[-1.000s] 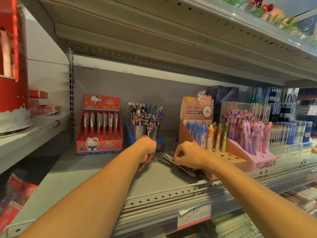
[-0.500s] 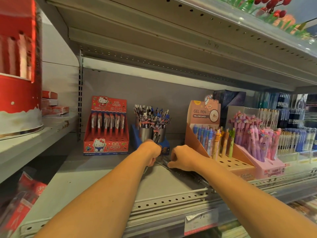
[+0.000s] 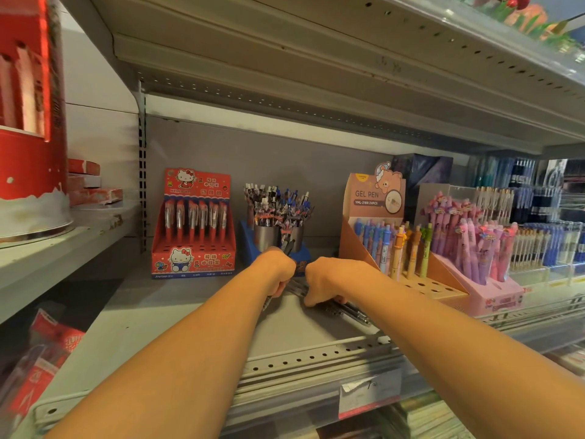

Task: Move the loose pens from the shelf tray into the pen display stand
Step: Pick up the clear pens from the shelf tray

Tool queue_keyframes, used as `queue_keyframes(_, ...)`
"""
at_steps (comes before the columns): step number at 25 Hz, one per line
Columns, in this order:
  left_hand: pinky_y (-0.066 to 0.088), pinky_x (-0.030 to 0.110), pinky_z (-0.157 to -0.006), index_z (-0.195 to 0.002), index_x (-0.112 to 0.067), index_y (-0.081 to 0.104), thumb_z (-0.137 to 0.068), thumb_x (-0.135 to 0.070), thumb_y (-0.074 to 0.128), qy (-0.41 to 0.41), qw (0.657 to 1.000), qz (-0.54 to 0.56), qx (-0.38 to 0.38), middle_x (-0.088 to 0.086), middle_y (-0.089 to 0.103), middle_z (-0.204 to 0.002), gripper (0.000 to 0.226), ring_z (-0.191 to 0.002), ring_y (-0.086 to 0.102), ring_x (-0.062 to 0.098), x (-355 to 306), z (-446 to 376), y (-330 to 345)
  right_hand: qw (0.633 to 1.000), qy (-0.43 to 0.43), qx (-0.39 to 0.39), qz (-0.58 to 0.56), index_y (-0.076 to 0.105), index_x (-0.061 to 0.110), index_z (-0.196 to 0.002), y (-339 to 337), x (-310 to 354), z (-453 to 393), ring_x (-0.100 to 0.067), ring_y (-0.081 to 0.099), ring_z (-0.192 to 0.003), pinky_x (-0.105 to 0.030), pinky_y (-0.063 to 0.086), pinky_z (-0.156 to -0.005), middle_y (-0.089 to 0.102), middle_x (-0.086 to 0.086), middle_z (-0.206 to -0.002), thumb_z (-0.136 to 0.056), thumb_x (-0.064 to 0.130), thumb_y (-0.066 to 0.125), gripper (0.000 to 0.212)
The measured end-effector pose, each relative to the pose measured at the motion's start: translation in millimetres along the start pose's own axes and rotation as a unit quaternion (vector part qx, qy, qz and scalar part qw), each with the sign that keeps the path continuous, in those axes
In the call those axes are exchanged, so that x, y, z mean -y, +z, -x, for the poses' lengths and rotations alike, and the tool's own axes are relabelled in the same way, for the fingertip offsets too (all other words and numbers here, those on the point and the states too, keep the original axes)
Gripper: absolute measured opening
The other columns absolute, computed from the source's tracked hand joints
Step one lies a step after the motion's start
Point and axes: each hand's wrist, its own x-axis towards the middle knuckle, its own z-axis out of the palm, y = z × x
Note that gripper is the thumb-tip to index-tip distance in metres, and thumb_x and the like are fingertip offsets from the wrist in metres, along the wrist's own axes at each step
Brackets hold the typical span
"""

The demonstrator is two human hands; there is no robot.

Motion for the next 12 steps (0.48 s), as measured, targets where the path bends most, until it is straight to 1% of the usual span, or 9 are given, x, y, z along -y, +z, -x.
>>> queue_keyframes(2,0.025,0.019,-0.040,-0.081,-0.008,0.046,-0.101,-0.007,0.048,0.003,1.000,0.002,-0.003,0.009,0.043,-0.071,0.019,-0.054,0.033,0.017,-0.7,1.3,-0.2,0.999,-0.022,-0.013,0.044,0.059,0.010,-0.096,3.1,7.9,-3.3,-0.020,0.051,-0.063,-0.030,0.044,-0.055,0.050,-0.003,-0.076,-0.094,0.027,0.064,0.018)
queue_keyframes(4,0.026,0.023,-0.041,-0.090,-0.004,0.053,-0.101,-0.005,0.048,0.013,1.000,0.004,-0.006,0.010,0.043,-0.070,0.012,-0.053,0.033,0.018,-1.5,1.9,0.8,0.999,-0.028,-0.005,0.045,0.063,0.010,-0.110,6.5,11.0,-5.5,-0.025,0.054,-0.076,-0.034,0.045,-0.068,0.053,-0.005,-0.085,-0.096,0.023,0.059,0.019)
queue_keyframes(5,0.028,0.027,-0.045,-0.101,-0.001,0.055,-0.102,-0.006,0.046,0.025,1.000,0.006,-0.011,0.011,0.043,-0.071,0.010,-0.053,0.034,0.019,-1.9,2.4,1.1,0.999,-0.025,0.004,0.039,0.063,0.010,-0.110,7.0,11.1,-5.2,-0.026,0.055,-0.081,-0.035,0.045,-0.070,0.054,-0.007,-0.090,-0.097,0.022,0.057,0.019)
queue_keyframes(6,0.030,0.030,-0.048,-0.113,0.003,0.054,-0.103,-0.007,0.044,0.036,0.999,0.006,-0.010,0.012,0.044,-0.071,0.017,-0.052,0.035,0.021,-1.7,2.0,1.1,0.999,-0.023,0.012,0.034,0.062,0.011,-0.107,6.9,10.7,-4.4,-0.027,0.057,-0.084,-0.034,0.046,-0.068,0.055,-0.008,-0.092,-0.099,0.023,0.054,0.016)
queue_keyframes(7,0.031,0.031,-0.049,-0.117,0.005,0.052,-0.105,-0.008,0.042,0.040,0.999,0.002,-0.005,0.014,0.044,-0.070,0.020,-0.047,0.038,0.023,-1.1,1.4,1.3,0.999,-0.017,0.021,0.027,0.061,0.012,-0.106,6.9,10.1,-3.3,-0.029,0.060,-0.087,-0.032,0.047,-0.064,0.056,-0.008,-0.091,-0.101,0.024,0.051,0.016)
queue_keyframes(9,0.034,0.029,-0.046,-0.094,-0.001,0.051,-0.106,-0.011,0.039,0.039,0.999,0.000,0.001,0.014,0.044,-0.067,0.020,-0.028,0.042,0.020,-0.2,3.1,0.1,0.999,-0.004,0.035,0.005,0.062,0.009,-0.120,9.9,8.7,-3.3,-0.031,0.063,-0.094,-0.030,0.047,-0.065,0.061,-0.009,-0.100,-0.103,0.024,0.047,0.026)
queue_keyframes(10,0.035,0.027,-0.044,-0.083,-0.005,0.048,-0.106,-0.013,0.039,0.042,0.999,-0.003,0.000,0.012,0.042,-0.067,0.027,-0.020,0.039,0.013,-0.6,4.9,-0.5,0.999,-0.001,0.034,0.002,0.059,0.006,-0.130,12.5,8.7,-3.1,-0.031,0.062,-0.098,-0.032,0.046,-0.070,0.064,-0.012,-0.114,-0.104,0.023,0.045,0.033)
queue_keyframes(11,0.035,0.026,-0.044,-0.081,-0.007,0.049,-0.106,-0.014,0.039,0.044,0.999,0.000,0.003,0.009,0.041,-0.068,0.029,-0.016,0.036,0.008,-0.8,5.4,-0.5,1.000,0.004,0.030,0.005,0.055,0.004,-0.137,15.1,9.1,-2.8,-0.031,0.062,-0.104,-0.034,0.045,-0.075,0.062,-0.014,-0.128,-0.105,0.021,0.043,0.038)
queue_keyframes(12,0.035,0.025,-0.045,-0.090,-0.003,0.056,-0.106,-0.015,0.039,0.048,0.999,0.006,0.003,0.008,0.040,-0.069,0.026,-0.015,0.034,0.006,-0.3,5.8,-0.1,1.000,0.007,0.023,0.006,0.051,0.003,-0.141,17.6,9.9,-2.2,-0.032,0.061,-0.112,-0.036,0.045,-0.079,0.058,-0.015,-0.136,-0.105,0.019,0.042,0.040)
